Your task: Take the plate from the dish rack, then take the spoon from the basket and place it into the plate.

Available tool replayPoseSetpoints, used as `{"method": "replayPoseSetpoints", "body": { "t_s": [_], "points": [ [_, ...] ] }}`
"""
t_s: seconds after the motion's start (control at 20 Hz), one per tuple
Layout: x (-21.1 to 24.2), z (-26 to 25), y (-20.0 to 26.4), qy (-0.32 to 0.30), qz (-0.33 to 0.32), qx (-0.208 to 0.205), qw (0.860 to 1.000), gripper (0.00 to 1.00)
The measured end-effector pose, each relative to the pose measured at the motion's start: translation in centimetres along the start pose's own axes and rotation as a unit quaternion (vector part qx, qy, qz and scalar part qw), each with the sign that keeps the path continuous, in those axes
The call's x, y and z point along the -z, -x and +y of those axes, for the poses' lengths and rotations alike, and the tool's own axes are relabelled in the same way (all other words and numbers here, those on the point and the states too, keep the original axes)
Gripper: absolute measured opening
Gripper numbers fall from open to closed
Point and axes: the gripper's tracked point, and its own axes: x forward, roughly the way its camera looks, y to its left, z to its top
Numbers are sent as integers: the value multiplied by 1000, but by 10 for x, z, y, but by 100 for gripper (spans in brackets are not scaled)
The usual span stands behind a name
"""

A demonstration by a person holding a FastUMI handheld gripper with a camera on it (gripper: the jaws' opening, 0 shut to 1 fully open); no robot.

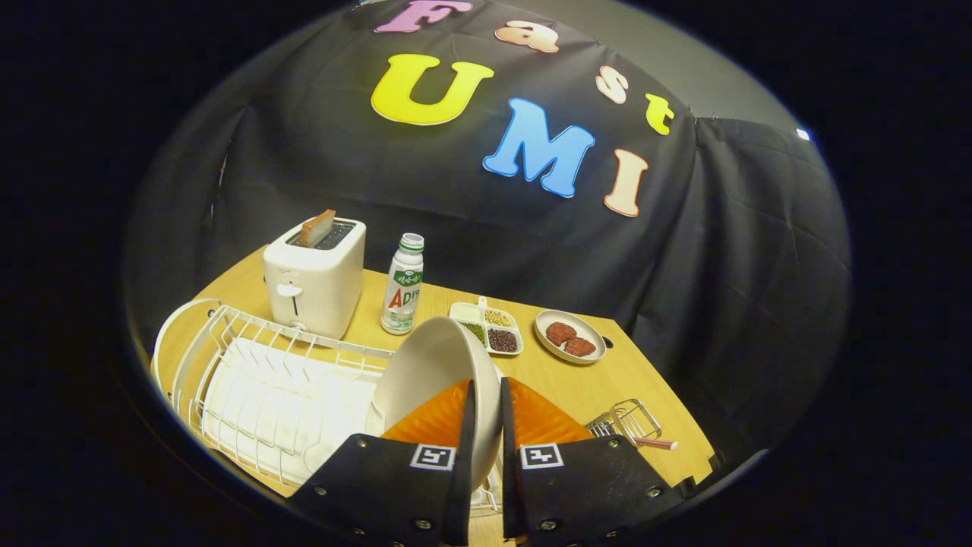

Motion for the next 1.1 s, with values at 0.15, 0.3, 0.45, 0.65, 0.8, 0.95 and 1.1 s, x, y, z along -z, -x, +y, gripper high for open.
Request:
{"method": "replayPoseSetpoints", "body": {
  "t_s": [0.15,0.3,0.45,0.65,0.8,0.95,1.1],
  "points": [
    [-1,-7,1,23,7,25,999,2],
    [-8,-14,2,36,8,42,998,2],
    [-17,-12,6,65,1,57,996,2],
    [-32,-3,14,121,-11,75,990,2],
    [-42,6,16,161,-21,84,983,2],
    [-55,2,25,178,-39,95,979,2],
    [-60,-8,37,171,-48,97,979,2]
  ]
}}
